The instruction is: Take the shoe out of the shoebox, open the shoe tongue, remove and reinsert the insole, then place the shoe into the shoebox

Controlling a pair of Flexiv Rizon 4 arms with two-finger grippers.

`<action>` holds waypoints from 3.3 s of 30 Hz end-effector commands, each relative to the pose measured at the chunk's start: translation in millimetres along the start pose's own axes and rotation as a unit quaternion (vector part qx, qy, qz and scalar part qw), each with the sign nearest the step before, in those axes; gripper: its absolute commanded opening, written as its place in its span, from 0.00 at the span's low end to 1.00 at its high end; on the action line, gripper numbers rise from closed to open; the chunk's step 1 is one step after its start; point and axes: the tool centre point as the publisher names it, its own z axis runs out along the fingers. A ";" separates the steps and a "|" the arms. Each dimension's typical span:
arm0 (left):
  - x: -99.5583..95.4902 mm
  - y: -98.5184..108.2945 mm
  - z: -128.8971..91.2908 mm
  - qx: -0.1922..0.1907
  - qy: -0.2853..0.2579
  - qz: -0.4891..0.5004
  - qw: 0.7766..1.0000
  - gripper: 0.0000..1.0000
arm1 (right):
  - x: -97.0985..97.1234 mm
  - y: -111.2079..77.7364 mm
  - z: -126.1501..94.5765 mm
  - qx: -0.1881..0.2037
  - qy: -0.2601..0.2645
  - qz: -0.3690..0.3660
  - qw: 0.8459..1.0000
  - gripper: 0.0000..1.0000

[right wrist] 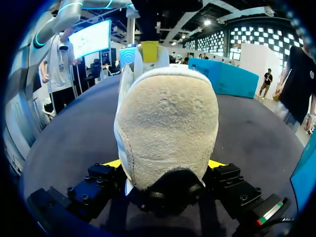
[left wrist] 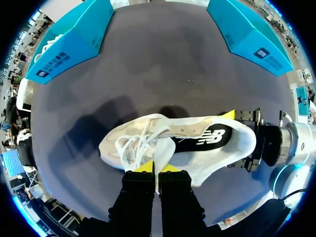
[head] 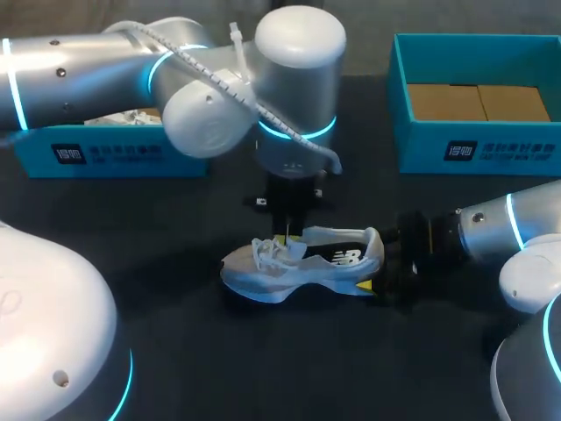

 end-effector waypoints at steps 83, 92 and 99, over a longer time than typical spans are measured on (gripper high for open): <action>-64.7 -3.7 -16.0 0.053 0.035 0.112 0.992 1.00 | 0.8 1.5 0.8 0.004 0.000 0.001 1.000 0.00; -47.2 -21.4 -36.3 0.053 0.085 0.289 0.952 1.00 | 0.8 1.5 0.8 0.004 0.000 0.001 1.000 0.00; -32.3 -31.9 -49.8 0.037 0.066 0.470 0.879 1.00 | 0.8 1.5 0.8 0.004 0.000 0.001 1.000 0.00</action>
